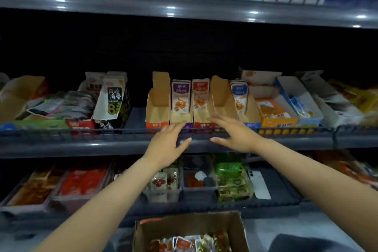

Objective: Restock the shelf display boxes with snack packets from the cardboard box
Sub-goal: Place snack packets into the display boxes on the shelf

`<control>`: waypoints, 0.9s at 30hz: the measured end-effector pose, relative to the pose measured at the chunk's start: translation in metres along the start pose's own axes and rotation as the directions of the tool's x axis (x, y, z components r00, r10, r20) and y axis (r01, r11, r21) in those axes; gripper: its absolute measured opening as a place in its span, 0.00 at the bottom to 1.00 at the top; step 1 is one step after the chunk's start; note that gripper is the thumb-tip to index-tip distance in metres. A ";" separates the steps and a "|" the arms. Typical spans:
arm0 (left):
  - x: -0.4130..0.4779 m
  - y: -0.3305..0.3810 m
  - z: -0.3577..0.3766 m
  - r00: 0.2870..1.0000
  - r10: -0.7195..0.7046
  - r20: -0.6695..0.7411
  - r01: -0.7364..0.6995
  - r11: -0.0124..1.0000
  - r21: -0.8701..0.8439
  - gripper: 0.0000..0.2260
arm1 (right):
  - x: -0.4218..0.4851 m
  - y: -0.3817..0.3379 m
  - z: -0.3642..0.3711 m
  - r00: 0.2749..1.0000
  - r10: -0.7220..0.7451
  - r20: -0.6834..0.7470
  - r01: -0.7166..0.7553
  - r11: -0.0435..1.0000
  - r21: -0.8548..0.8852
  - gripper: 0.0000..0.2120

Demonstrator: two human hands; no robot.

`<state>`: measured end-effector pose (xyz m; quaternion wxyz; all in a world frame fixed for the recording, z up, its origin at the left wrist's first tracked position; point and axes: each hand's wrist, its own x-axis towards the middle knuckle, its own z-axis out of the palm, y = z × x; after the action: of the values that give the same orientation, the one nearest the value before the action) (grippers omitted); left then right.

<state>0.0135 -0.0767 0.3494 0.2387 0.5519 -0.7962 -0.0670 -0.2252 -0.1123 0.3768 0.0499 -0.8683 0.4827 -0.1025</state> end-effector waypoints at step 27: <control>-0.150 -0.070 0.228 0.728 -0.353 0.588 0.234 0.934 0.271 0.29 | -0.161 0.019 0.311 0.753 0.291 0.591 -0.462 0.873 0.158 0.32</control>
<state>0.0110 -0.0030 0.0780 -0.1042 0.6360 -0.7345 -0.2126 -0.2533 0.0108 0.0497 0.3345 -0.7262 0.5934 0.0926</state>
